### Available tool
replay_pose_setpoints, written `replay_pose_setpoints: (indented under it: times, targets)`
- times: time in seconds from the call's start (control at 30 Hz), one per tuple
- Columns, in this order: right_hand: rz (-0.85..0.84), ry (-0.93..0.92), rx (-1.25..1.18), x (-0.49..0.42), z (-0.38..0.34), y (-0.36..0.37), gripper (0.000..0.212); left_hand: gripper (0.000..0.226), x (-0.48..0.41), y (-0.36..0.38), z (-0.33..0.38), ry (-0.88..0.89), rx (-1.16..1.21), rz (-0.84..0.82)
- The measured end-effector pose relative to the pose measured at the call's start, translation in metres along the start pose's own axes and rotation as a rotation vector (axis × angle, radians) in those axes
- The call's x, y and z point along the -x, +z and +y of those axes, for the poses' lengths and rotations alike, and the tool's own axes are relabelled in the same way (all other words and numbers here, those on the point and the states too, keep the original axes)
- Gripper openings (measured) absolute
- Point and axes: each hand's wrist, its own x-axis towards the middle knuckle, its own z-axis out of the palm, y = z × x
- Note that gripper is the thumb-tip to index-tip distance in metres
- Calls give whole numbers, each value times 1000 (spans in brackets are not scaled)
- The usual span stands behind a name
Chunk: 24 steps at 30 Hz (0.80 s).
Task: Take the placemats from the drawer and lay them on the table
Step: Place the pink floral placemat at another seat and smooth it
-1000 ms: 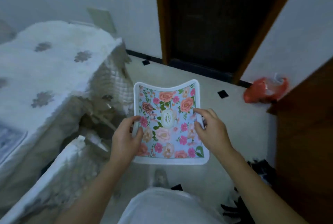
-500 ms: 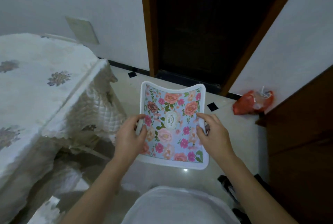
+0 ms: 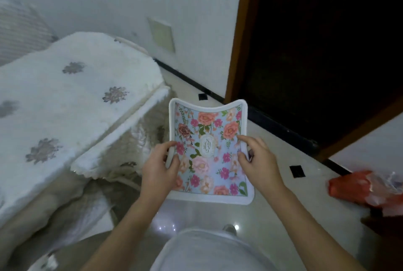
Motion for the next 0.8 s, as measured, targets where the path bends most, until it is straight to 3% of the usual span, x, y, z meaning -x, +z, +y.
replay_pose_setpoints:
  times: [0.17, 0.37, 0.8]
  targets:
    - [-208, -210, -45, -84, -41, 40, 40, 35, -11, -41, -10, -201, -15, 263]
    - [-362, -407, -119, -155, -93, 91, 41, 32, -33, -80, -24, -322, 3, 470]
    - [-279, -326, -118, -304, -98, 106, 38, 28, -206, -66, -38, -270, 53, 392]
